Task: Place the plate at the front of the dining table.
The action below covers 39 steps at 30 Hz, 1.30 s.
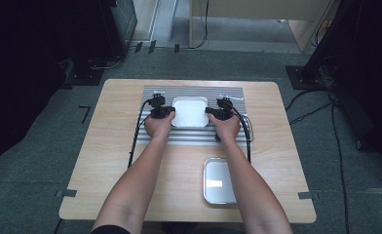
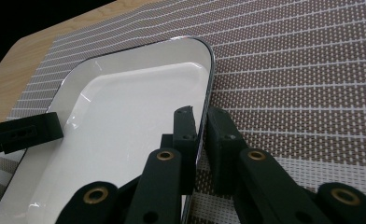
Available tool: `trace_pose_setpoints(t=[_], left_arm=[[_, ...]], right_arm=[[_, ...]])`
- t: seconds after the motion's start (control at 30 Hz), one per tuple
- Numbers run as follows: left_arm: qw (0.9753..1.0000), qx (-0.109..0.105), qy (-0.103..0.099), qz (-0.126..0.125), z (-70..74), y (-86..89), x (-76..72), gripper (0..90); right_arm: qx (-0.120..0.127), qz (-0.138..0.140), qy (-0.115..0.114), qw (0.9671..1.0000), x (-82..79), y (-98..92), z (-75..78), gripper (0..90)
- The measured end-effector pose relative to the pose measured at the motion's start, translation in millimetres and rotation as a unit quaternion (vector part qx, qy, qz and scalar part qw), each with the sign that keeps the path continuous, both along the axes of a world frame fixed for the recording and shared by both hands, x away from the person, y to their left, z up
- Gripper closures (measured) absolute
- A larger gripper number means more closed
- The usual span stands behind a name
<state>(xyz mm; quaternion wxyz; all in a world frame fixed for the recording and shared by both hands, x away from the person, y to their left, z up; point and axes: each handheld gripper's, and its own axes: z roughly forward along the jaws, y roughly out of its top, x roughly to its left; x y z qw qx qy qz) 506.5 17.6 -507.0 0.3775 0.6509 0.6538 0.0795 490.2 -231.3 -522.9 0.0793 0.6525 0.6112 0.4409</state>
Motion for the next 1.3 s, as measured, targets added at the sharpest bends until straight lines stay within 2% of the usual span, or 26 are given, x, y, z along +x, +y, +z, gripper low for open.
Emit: trace_pose_setpoints(t=[0.17, 0.3, 0.37, 0.47, 0.53, 0.6, 0.67, 0.7, 0.77, 0.87, 0.97, 1.0, 1.13, 1.2, 1.23, 1.3], left_arm=[[1.0, -0.004, 0.0, 0.003, 0.5, 2.9, 0.3, 79.4], [0.9998, -0.016, -0.007, -0.001, -0.8, 5.6, -0.3, 73.4], [0.9997, -0.018, -0.015, -0.004, -1.8, 5.7, -1.1, 70.5], [0.9994, -0.018, -0.026, -0.013, -2.1, 6.1, -1.9, 67.0], [0.9989, -0.023, -0.037, -0.018, -1.2, 7.4, -2.5, 60.3], [0.9987, -0.02, -0.043, -0.019, 1.0, 9.3, -3.0, 49.2], [0.9993, -0.007, -0.034, -0.01, 3.9, 12.9, -3.3, 38.8], [0.9994, -0.011, -0.031, -0.007, 4.3, 15.3, -4.3, 34.0], [0.9993, -0.021, -0.029, 0.002, 3.3, 19.2, -7.0, 26.8], [0.9992, -0.023, -0.032, 0.007, 1.5, 23.8, -11.9, 19.8], [0.999, -0.024, -0.037, 0.007, 3.7, 26.0, -16.5, 17.6], [0.9989, -0.025, -0.04, 0.005, 5.1, 26.5, -18.1, 17.6], [0.9981, -0.025, -0.056, -0.007, 11.0, 29.4, -25.8, 17.6], [0.9977, -0.029, -0.06, -0.009, 12.1, 31.1, -30.4, 17.6], [0.9975, -0.028, -0.063, -0.012, 12.2, 31.6, -32.9, 17.6], [0.9975, -0.024, -0.064, -0.015, 12.4, 32.8, -36.9, 17.6]], right_arm=[[-0.001, 0.003, -0.001, 1.0, -0.2, 2.5, 0.6, 83.2], [0.009, 0.012, -0.009, 0.9998, 1.3, 4.9, 0.5, 76.1], [0.01, 0.016, -0.008, 0.9998, 2.0, 4.6, -1.2, 74.7], [0.009, 0.009, -0.016, 0.9998, 2.6, 1.0, -0.5, 70.8], [0.0, 0.004, -0.026, 0.9996, 2.5, -3.3, 1.9, 69.5], [0.0, 0.002, -0.042, 0.9991, 1.8, -9.6, 5.5, 67.1], [0.002, 0.01, -0.05, 0.9987, 1.6, -15.2, 8.5, 66.3], [-0.001, 0.015, -0.051, 0.9986, 1.7, -17.8, 9.6, 65.0], [0.002, 0.016, -0.039, 0.9991, 0.6, -19.3, 12.8, 53.6], [-0.027, 0.031, -0.017, 0.999, -3.3, -17.0, 20.3, 46.9], [-0.093, 0.033, -0.024, 0.9948, -11.4, -14.5, 27.5, 41.3], [-0.102, 0.035, -0.026, 0.9938, -13.9, -15.1, 29.7, 37.4], [-0.086, 0.047, -0.045, 0.9942, -25.4, -25.7, 36.7, 26.6], [-0.077, 0.043, -0.044, 0.9952, -32.0, -32.0, 38.2, 23.6], [-0.076, 0.044, -0.038, 0.9954, -34.9, -35.0, 38.0, 22.9], [-0.093, 0.038, -0.044, 0.9939, -42.1, -39.5, 37.6, 19.0]])
